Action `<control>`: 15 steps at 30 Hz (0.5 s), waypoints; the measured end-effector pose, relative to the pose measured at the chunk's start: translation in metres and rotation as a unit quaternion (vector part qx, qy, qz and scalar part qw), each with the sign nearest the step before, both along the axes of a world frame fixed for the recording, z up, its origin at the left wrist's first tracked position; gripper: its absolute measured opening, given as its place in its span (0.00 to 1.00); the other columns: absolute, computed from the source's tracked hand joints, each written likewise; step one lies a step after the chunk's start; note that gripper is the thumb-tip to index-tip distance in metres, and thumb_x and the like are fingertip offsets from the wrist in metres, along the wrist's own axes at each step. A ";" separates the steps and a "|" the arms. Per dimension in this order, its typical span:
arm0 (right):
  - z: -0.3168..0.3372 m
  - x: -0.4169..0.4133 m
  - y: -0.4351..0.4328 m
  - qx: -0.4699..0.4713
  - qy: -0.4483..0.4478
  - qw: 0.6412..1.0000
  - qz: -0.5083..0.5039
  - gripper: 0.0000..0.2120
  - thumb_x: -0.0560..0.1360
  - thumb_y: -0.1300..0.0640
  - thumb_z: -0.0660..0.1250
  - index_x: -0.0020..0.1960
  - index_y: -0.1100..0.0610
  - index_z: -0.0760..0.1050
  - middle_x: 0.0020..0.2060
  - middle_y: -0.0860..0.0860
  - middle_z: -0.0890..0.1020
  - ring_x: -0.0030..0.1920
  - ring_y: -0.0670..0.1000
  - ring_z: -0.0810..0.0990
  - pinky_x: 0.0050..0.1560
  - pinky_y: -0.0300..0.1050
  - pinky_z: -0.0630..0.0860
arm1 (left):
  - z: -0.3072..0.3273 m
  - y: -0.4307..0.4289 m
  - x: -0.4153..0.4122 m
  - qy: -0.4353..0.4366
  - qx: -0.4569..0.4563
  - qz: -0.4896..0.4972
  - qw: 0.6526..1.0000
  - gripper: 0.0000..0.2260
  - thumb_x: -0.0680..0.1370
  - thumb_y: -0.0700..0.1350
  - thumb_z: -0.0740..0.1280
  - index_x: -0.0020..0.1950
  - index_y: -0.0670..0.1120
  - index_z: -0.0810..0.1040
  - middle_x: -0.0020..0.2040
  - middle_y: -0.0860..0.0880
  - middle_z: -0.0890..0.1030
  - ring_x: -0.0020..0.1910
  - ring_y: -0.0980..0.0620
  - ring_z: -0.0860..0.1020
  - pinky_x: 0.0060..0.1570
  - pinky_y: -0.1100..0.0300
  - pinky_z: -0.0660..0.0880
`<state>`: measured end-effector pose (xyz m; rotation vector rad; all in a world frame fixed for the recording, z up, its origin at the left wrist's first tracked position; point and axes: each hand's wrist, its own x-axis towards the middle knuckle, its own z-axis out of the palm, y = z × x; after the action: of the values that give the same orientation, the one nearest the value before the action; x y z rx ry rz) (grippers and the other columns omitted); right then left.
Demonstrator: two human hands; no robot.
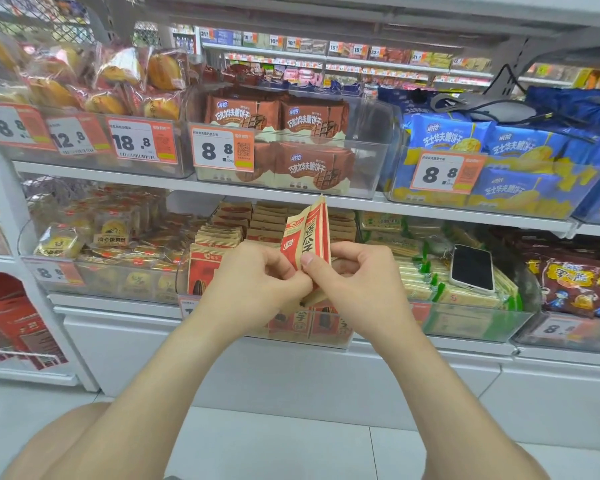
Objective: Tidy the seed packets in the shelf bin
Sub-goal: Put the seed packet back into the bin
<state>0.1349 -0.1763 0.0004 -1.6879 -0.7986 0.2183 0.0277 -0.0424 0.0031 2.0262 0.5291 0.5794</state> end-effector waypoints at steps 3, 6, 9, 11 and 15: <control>0.000 0.001 0.002 0.008 -0.007 1.000 -0.018 0.04 0.80 0.53 0.74 0.50 0.49 0.88 0.37 0.50 0.89 0.40 0.54 0.90 0.48 0.62 0.86 | 0.000 0.007 -0.001 0.008 0.011 -0.042 0.999 0.11 0.81 0.44 0.72 0.40 0.46 0.87 0.30 0.52 0.83 0.23 0.57 0.72 0.25 0.66 0.68; -0.001 0.003 0.003 0.015 0.026 0.999 -0.021 0.04 0.81 0.53 0.73 0.51 0.51 0.87 0.39 0.52 0.89 0.42 0.57 0.90 0.47 0.65 0.86 | 0.000 0.012 -0.002 0.008 0.018 -0.067 0.998 0.10 0.83 0.47 0.72 0.43 0.48 0.88 0.38 0.50 0.88 0.29 0.54 0.76 0.28 0.61 0.73; 0.001 0.001 0.003 0.011 0.059 0.998 -0.008 0.05 0.82 0.54 0.72 0.54 0.52 0.87 0.42 0.52 0.90 0.43 0.56 0.90 0.47 0.64 0.87 | -0.001 0.013 -0.003 0.009 0.022 -0.068 0.997 0.10 0.84 0.47 0.71 0.44 0.48 0.89 0.41 0.52 0.89 0.34 0.52 0.83 0.31 0.61 0.77; 0.005 -0.001 0.002 0.023 0.095 0.995 0.014 0.07 0.85 0.55 0.69 0.57 0.54 0.86 0.44 0.53 0.90 0.44 0.56 0.90 0.44 0.58 0.88 | 0.000 0.013 -0.004 0.002 0.015 -0.057 0.998 0.10 0.83 0.47 0.71 0.45 0.48 0.88 0.42 0.52 0.89 0.40 0.50 0.86 0.37 0.56 0.82; 0.009 -0.002 -0.002 0.035 0.106 0.991 0.079 0.12 0.87 0.57 0.63 0.61 0.53 0.86 0.47 0.53 0.90 0.48 0.56 0.89 0.43 0.48 0.86 | -0.002 0.018 -0.003 -0.023 -0.046 -0.035 0.998 0.10 0.83 0.51 0.71 0.48 0.47 0.86 0.46 0.48 0.89 0.51 0.44 0.87 0.54 0.40 0.85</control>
<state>0.1325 -0.1781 0.0095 -1.5069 -0.7709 0.4654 0.0247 -0.0246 0.0011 1.9318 0.4477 0.5478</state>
